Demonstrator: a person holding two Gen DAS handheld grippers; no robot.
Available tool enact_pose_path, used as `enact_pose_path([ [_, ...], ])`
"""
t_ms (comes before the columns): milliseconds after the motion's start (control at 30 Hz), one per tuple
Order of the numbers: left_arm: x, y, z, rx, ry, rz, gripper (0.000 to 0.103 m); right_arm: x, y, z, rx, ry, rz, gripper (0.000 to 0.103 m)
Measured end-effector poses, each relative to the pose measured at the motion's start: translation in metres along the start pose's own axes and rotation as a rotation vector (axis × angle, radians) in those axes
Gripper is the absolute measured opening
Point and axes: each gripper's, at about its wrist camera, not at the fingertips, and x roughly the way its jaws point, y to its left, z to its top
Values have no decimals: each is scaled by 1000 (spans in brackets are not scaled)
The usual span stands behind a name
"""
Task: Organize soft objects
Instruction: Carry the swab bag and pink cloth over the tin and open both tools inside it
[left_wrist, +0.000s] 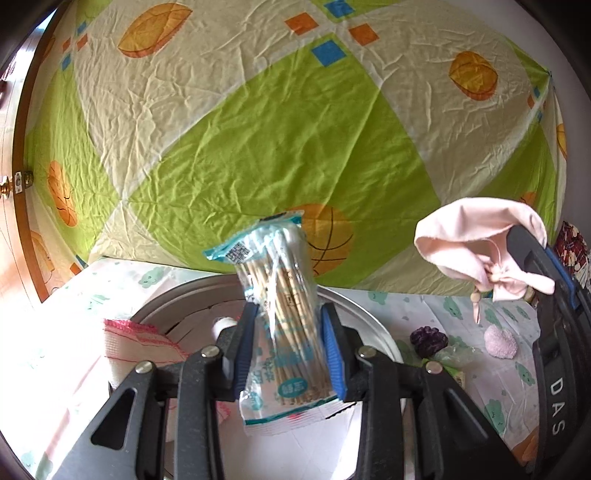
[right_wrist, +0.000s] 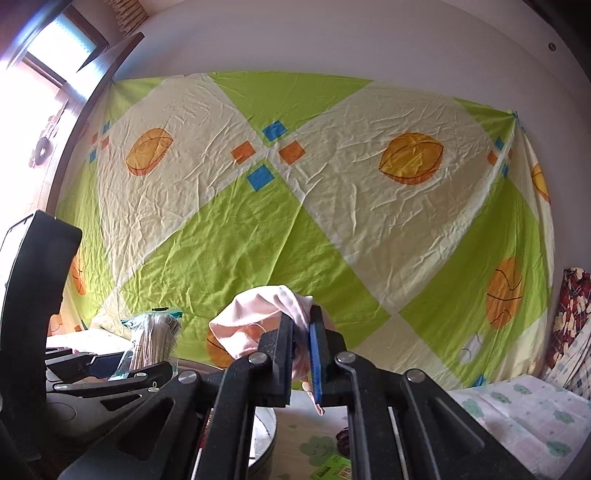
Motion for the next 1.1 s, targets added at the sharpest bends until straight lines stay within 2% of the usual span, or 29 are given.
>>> enact_pose_path([
  [300, 2, 30, 8, -22, -17, 73, 34, 30, 14, -3, 126, 102, 61, 9],
  [500, 11, 41, 8, -34, 11, 111, 34, 58, 26, -7, 223, 208, 108, 9],
  [633, 17, 42, 6, -16, 47, 138, 34, 64, 31, -16, 219, 255, 140, 9],
  [833, 27, 39, -2, 5, 129, 152, 34, 69, 26, -27, 227, 318, 148, 9],
  [967, 35, 37, -7, -1, 185, 135, 34, 71, 26, -33, 215, 344, 142, 9],
  [1100, 42, 36, -12, 12, 221, 161, 33, 74, 29, -36, 207, 375, 155, 9],
])
